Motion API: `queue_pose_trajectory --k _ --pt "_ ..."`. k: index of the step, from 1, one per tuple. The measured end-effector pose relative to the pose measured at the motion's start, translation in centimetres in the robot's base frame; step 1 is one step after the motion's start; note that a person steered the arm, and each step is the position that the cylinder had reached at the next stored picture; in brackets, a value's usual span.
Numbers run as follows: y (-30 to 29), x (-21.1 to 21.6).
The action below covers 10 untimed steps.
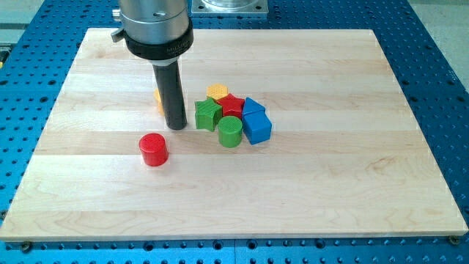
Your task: Place the triangle vertically below the red star
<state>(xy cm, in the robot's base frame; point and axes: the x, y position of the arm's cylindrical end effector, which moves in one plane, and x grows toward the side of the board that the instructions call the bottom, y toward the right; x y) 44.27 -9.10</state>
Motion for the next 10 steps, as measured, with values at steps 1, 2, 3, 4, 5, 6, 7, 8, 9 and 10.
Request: queue_pose_trajectory --k 1,2,3,4,5,6,7,8,9,10 --pt "1.5 -1.1" --pt "6.6 -1.8" --pt "13.3 -1.0" --pt "15.6 0.1" --pt "15.3 1.7" --pt "20.1 2.2" --pt "22.1 1.5" --pt "20.7 -0.6" --pt "19.9 -0.7" --pt "21.7 -3.0"
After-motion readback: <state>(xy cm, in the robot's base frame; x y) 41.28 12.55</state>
